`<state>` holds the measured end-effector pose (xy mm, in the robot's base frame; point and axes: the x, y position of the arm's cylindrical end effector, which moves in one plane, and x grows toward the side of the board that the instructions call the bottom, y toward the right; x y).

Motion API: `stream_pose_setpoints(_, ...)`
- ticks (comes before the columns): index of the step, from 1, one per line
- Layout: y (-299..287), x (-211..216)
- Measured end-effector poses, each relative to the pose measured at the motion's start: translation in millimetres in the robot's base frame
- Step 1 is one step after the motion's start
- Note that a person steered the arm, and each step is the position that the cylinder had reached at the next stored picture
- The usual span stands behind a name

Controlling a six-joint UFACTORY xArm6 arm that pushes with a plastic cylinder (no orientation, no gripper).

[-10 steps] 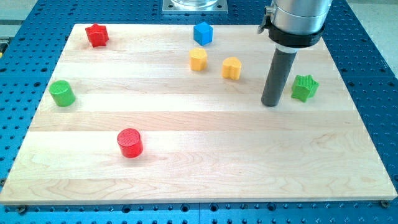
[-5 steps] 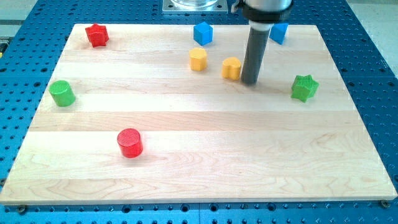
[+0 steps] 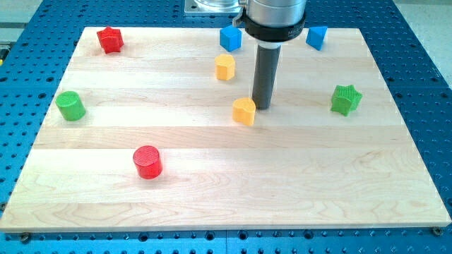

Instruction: Move the heart at the bottom right of the board

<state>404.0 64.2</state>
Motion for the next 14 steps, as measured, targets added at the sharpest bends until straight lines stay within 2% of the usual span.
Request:
stream_pose_setpoints(1,-25,4)
stream_pose_setpoints(2,-26,38)
stream_pose_setpoints(3,-3,79)
stream_pose_setpoints(4,-37,19)
stream_pose_setpoints(5,-93,28)
stream_pose_setpoints(6,-95,89)
stream_pose_setpoints(7,-65,123)
stream_pose_setpoints(8,-26,130)
stream_pose_setpoints(10,-111,124)
stream_pose_setpoints(11,-106,93)
stream_pose_setpoints(12,-57,73)
stream_pose_setpoints(13,14,76)
stream_pose_setpoints(14,81,98)
